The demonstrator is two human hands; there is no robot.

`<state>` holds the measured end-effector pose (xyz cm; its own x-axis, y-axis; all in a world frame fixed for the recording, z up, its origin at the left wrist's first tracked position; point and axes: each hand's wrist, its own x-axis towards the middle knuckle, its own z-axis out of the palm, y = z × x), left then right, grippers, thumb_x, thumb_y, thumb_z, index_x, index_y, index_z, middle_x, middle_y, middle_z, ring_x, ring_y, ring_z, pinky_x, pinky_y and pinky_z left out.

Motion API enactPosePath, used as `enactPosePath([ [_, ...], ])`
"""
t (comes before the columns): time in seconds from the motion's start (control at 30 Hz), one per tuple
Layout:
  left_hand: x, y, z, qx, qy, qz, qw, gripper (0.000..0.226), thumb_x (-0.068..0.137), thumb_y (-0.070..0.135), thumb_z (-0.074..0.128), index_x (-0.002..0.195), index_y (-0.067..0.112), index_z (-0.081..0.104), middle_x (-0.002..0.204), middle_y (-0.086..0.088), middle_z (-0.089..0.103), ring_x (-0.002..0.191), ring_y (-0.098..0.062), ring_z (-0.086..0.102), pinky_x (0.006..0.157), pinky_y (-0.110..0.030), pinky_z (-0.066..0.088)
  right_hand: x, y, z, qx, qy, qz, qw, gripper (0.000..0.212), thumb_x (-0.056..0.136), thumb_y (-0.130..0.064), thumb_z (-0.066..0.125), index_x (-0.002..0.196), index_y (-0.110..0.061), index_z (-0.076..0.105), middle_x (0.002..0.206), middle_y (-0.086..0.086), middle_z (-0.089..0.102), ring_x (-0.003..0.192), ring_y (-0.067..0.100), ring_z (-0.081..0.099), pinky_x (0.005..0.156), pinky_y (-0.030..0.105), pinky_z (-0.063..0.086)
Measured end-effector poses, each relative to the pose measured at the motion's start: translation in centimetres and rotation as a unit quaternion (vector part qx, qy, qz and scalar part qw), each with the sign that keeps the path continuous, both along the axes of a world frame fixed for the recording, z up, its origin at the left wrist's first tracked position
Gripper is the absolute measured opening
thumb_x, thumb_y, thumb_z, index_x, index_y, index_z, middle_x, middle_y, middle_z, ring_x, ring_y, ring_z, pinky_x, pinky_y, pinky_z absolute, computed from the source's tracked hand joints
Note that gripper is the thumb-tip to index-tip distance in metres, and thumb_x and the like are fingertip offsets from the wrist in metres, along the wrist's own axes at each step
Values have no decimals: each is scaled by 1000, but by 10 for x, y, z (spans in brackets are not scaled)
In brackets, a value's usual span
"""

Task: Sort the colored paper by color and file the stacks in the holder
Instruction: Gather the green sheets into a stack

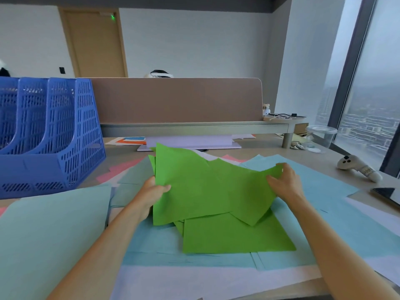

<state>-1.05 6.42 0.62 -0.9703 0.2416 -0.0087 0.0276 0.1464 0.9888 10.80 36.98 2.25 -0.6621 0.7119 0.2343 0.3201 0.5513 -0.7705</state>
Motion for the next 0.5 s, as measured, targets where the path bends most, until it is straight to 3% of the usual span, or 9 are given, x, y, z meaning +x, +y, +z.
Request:
enactPosePath([
  [0.1, -1, -2, 0, 5, -25, -5, 1000, 31, 89, -1, 61, 115, 14, 52, 114, -3, 65, 101, -19, 58, 89, -31, 45, 4, 0, 5, -123, -23, 66, 990, 16, 82, -13, 56, 94, -5, 62, 80, 12, 63, 70, 26, 62, 55, 30, 53],
  [0.17, -1, -3, 0, 13, -36, -12, 999, 34, 85, -4, 65, 116, 7, 55, 116, -11, 66, 100, -25, 63, 92, -38, 49, 6, 2, 13, -245, -29, 100, 964, 21, 86, -24, 58, 96, -6, 63, 86, 12, 65, 70, 26, 64, 58, 30, 54],
  [0.23, -3, -4, 0, 16, -42, -16, 999, 36, 82, -7, 66, 114, 5, 55, 113, -13, 67, 97, -26, 64, 89, -39, 51, 3, 11, 16, -307, 0, 79, 948, 34, 88, -39, 59, 100, -8, 63, 92, 11, 68, 76, 26, 62, 60, 30, 51],
  [0.3, -4, -5, 0, 18, -48, -29, 998, 36, 81, -8, 67, 111, 7, 56, 109, -12, 67, 93, -24, 64, 83, -36, 52, -1, 17, 10, -283, -7, 63, 957, 37, 91, -40, 60, 106, -7, 62, 97, 12, 72, 77, 24, 55, 65, 29, 47],
  [0.4, -5, -6, 1, 10, -59, -47, 997, 39, 78, -9, 68, 112, 5, 57, 107, -13, 68, 96, -27, 65, 85, -40, 54, -10, 13, -5, -152, -55, 90, 983, 31, 89, -16, 65, 117, -3, 63, 106, 15, 67, 82, 23, 56, 72, 30, 46],
  [0.5, -4, -6, 2, 5, -60, -66, 996, 35, 76, -12, 68, 104, 8, 59, 103, -13, 70, 93, -28, 66, 83, -40, 54, -14, -4, -5, -131, -78, 147, 977, 34, 86, -5, 61, 119, -10, 63, 97, 11, 67, 77, 20, 63, 66, 27, 51],
])
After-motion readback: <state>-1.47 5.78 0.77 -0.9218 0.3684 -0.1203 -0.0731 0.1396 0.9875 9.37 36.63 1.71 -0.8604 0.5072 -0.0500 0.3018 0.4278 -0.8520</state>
